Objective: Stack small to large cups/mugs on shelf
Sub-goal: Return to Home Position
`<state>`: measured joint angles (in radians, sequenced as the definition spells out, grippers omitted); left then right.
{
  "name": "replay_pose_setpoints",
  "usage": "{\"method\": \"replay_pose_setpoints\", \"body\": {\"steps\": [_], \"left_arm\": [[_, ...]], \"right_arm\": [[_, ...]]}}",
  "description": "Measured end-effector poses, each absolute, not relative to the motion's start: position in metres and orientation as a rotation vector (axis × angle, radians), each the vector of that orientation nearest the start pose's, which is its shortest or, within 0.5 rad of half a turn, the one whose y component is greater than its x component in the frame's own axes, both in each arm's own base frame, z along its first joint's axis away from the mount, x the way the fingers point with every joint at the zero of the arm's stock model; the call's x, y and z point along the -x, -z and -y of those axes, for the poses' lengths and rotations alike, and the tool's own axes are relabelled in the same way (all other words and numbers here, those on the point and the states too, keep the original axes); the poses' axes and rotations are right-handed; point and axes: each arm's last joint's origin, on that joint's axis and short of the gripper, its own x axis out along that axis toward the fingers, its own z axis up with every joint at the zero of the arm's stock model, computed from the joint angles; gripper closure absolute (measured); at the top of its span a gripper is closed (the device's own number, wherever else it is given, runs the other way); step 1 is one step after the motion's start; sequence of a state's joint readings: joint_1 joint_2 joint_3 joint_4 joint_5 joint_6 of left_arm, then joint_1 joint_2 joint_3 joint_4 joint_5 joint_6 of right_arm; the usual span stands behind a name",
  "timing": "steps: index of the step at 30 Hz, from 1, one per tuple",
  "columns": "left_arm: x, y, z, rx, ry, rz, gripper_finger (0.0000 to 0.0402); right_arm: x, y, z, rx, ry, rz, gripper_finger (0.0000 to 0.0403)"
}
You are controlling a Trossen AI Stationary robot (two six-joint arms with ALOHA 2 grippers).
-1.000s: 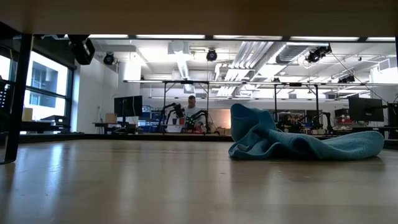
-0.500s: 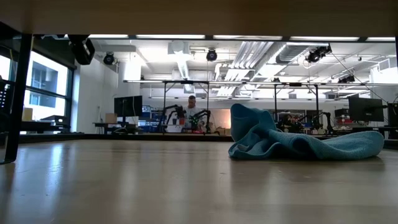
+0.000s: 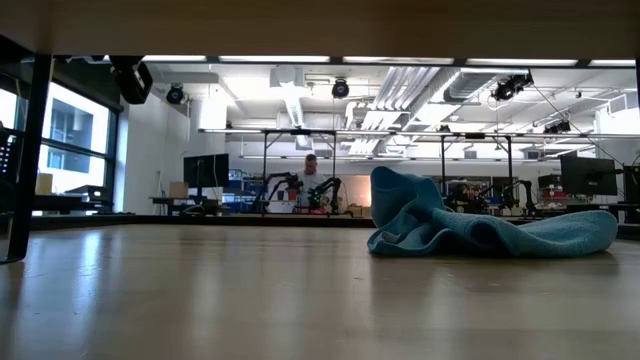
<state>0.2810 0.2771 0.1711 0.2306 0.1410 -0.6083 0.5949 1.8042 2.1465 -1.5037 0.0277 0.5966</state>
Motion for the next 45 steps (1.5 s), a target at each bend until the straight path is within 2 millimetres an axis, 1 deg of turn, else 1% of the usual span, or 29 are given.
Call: {"method": "replay_pose_setpoints", "body": {"steps": [5, 8, 10, 16, 21, 25, 28, 31, 34, 37, 40, 45], "left_arm": [[-0.108, -0.221, -0.027, 0.58, -0.098, 0.16, 0.0316], [-0.108, -0.221, -0.027, 0.58, -0.098, 0.16, 0.0316], [-0.108, -0.221, -0.027, 0.58, -0.098, 0.16, 0.0316], [-0.108, -0.221, -0.027, 0.58, -0.098, 0.161, 0.0316], [-0.108, -0.221, -0.027, 0.58, -0.098, 0.16, 0.0316], [-0.108, -0.221, -0.027, 0.58, -0.098, 0.16, 0.0316], [-0.108, -0.221, -0.027, 0.58, -0.098, 0.16, 0.0316], [-0.108, -0.221, -0.027, 0.581, -0.098, 0.16, 0.0316], [-0.108, -0.221, -0.027, 0.582, -0.098, 0.161, 0.0316], [-0.108, -0.221, -0.027, 0.582, -0.098, 0.16, 0.0316], [-0.108, -0.221, -0.027, 0.582, -0.098, 0.159, 0.0316], [-0.108, -0.221, -0.027, 0.564, -0.1, 0.158, 0.0316]], "right_arm": [[-0.263, -0.438, -0.175, -0.151, -0.121, -1.128, 0.035], [-0.259, -0.454, -0.171, -0.153, -0.134, -1.057, 0.035], [-0.257, -0.46, -0.169, -0.149, -0.145, -1.015, 0.035], [-0.25, -0.466, -0.163, -0.113, -0.151, -0.998, 0.035], [-0.253, -0.467, -0.162, -0.003, -0.196, -0.962, 0.035], [-0.256, -0.468, -0.158, 0.089, -0.095, -0.894, 0.035], [-0.256, -0.471, -0.154, 0.207, -0.003, -0.828, 0.035], [-0.253, -0.479, -0.147, 0.318, 0.124, -0.737, 0.035], [-0.244, -0.492, -0.135, 0.388, 0.283, -0.631, 0.035], [-0.229, -0.505, -0.123, 0.399, 0.395, -0.551, 0.035], [-0.211, -0.518, -0.111, 0.367, 0.408, -0.508, 0.035], [-0.179, -0.535, -0.093, 0.298, 0.374, -0.448, 0.035]]}}
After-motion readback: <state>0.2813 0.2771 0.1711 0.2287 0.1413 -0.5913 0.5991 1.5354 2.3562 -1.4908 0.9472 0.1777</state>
